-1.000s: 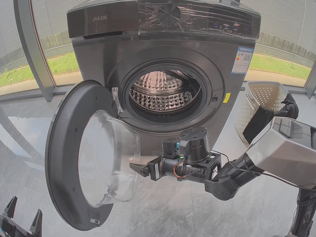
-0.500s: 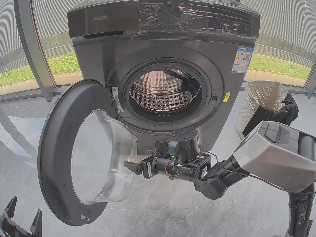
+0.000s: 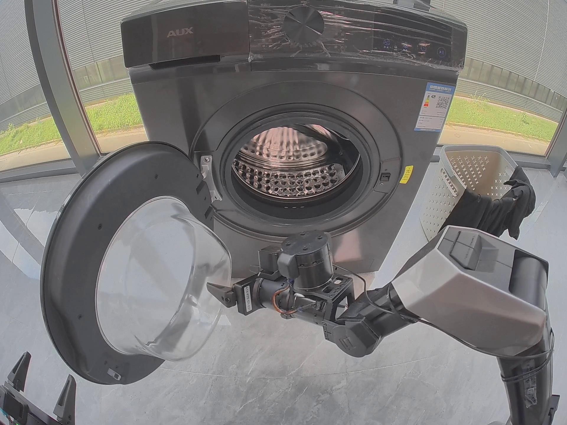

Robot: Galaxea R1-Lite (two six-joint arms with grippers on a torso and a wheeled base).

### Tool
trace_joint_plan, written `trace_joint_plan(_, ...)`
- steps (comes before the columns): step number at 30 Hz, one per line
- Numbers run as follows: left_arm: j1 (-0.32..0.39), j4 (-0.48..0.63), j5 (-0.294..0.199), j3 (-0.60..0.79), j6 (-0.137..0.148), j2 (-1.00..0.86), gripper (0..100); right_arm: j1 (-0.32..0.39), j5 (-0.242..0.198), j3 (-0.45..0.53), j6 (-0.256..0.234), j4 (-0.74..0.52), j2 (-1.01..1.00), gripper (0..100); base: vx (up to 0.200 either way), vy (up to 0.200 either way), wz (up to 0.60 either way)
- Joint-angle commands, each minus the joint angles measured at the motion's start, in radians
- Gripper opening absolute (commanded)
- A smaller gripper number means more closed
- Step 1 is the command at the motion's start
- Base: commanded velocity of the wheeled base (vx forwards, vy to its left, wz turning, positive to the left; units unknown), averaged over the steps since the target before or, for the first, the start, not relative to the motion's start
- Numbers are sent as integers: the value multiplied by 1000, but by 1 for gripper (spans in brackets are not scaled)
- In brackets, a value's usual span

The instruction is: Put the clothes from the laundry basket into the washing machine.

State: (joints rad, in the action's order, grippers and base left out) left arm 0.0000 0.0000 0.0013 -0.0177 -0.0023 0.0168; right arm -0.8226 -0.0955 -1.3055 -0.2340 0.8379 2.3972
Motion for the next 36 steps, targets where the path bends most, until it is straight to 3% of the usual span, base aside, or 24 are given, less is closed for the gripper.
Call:
trace_joint_plan(1,0,0,0,15,1,-17,100,-10,13,-52,-7,-14,37,100,0,0,0)
trace_joint_plan(9,0,0,0,15,1,-17,100,-27,56,-149,-30,-29,83,100,0,0,0)
trace_joint_plan(14,0,0,0,15,1,-17,100,-27,66,-159,-48,-29,85,100,0,0,0)
trace_joint_plan(19,0,0,0,15,1,-17,100,-12,122,-135,-50,-29,74,100,0,0,0)
trace_joint_plan(22,0,0,0,15,1,-17,100,34,146,-29,-41,-19,-18,100,0,0,0)
trace_joint_plan(30,0,0,2,15,5,-17,100,141,137,203,-14,-23,-351,100,0,0,0)
trace_joint_plan(34,0,0,2,15,2,-17,100,263,137,436,136,1,-572,100,0,0,0)
trace_joint_plan(36,0,0,2,15,2,-17,100,289,135,496,165,15,-632,100,0,0,0)
